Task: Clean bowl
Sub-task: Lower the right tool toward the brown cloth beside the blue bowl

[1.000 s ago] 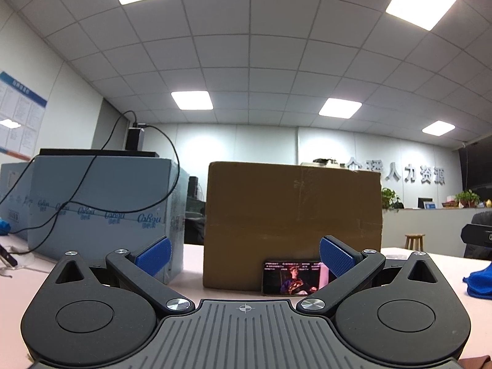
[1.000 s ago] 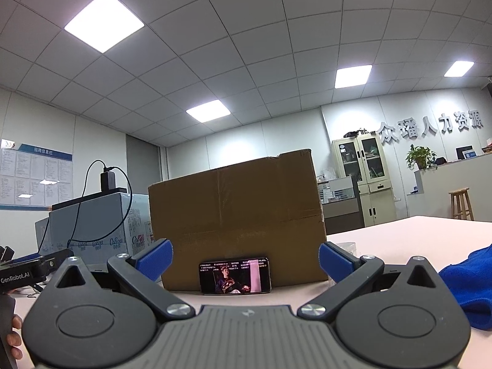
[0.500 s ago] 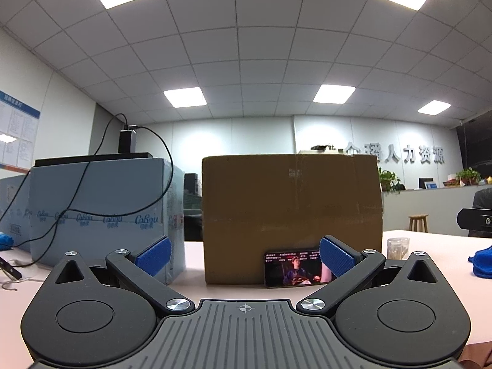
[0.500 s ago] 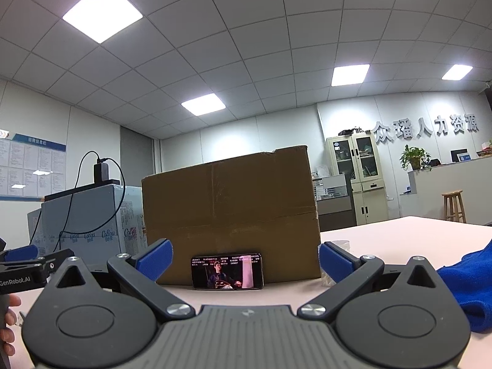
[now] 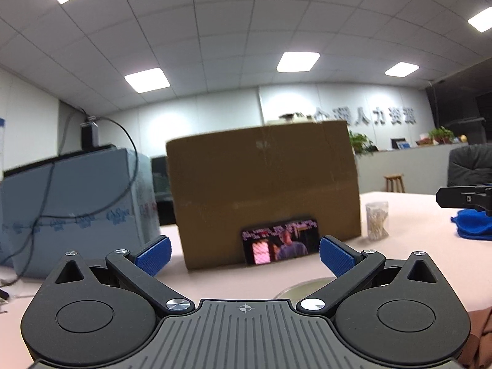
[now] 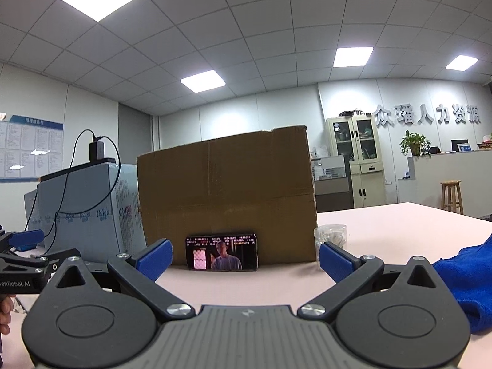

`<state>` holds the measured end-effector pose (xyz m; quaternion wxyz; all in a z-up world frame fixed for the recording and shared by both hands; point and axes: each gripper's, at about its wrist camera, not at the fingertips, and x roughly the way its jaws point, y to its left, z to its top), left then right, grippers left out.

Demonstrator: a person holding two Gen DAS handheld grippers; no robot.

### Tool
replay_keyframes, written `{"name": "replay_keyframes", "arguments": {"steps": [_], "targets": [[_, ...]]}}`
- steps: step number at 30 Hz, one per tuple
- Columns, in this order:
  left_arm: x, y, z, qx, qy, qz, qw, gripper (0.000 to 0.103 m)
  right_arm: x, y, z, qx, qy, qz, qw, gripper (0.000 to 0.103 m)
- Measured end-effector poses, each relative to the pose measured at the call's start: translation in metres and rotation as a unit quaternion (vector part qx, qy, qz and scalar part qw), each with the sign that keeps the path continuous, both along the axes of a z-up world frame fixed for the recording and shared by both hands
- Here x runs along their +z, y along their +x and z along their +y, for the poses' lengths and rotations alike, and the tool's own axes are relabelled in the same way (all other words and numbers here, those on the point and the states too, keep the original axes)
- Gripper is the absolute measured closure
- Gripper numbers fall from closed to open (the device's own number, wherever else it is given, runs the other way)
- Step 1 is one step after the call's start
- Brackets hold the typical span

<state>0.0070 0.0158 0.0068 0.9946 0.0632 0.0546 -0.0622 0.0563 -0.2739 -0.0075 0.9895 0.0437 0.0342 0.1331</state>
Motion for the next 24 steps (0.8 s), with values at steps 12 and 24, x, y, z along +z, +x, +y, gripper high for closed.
{"name": "replay_keyframes", "arguments": {"steps": [12,24], "targets": [[-0.023,0.005,0.043,-0.020,-0.077,0.050,0.9956,0.000,-0.001,0.009,0.006,0.087,-0.086,0.066,0.990,0.000],[-0.031,-0.020,0.073,-0.030,-0.087,0.048,0.9946,0.000,-0.009,0.005,0.028,0.216,-0.178,0.133,0.951,0.000]]}}
